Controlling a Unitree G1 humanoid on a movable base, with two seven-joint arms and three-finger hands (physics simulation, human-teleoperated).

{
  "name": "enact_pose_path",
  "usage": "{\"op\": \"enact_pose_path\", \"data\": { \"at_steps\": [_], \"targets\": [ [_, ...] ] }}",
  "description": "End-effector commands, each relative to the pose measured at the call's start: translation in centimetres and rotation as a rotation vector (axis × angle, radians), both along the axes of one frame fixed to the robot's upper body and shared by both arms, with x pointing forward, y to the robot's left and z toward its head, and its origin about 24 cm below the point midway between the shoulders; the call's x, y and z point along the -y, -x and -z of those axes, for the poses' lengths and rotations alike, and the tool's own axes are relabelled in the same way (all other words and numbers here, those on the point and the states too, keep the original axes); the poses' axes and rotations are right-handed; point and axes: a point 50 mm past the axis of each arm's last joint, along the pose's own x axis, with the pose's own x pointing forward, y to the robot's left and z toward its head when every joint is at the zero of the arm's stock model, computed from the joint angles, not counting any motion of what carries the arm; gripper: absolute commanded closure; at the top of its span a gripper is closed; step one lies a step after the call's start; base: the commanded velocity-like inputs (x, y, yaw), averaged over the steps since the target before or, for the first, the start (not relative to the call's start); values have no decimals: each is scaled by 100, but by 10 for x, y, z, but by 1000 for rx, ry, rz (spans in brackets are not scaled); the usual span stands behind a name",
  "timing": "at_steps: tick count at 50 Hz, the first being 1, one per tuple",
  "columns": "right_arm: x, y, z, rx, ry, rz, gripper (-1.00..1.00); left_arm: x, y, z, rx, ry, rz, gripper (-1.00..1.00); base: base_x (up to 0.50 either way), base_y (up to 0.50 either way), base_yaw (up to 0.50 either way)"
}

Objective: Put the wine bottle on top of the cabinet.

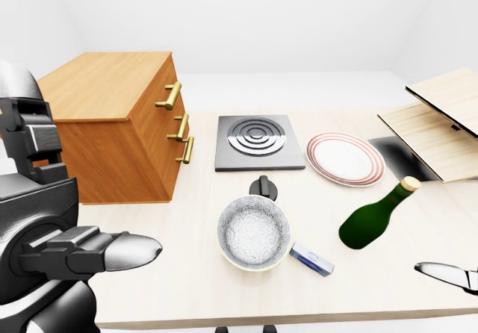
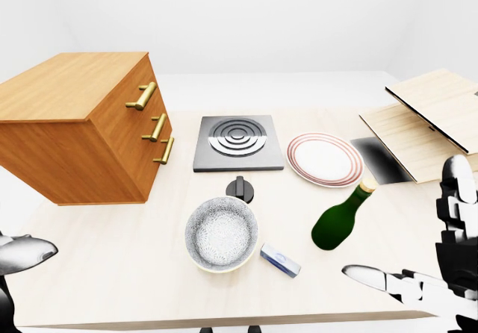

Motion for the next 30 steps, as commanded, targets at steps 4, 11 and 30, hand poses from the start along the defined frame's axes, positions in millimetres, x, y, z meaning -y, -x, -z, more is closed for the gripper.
{"op": "enact_pose_path", "data": {
  "at_steps": [4, 11, 30],
  "targets": [
    [-1, 4, 4, 67, 14, 9, -100, 2, 0, 1, 0, -8, -4, -100, 0, 0, 0],
    [-2, 5, 5, 106, 66, 21, -100, 2, 0, 1, 5, -13, -6, -100, 0, 0, 0],
    [-9, 3, 18, 61, 153, 55, -100, 2, 0, 2, 4, -30, -21, -100, 0, 0, 0]
  ]
}}
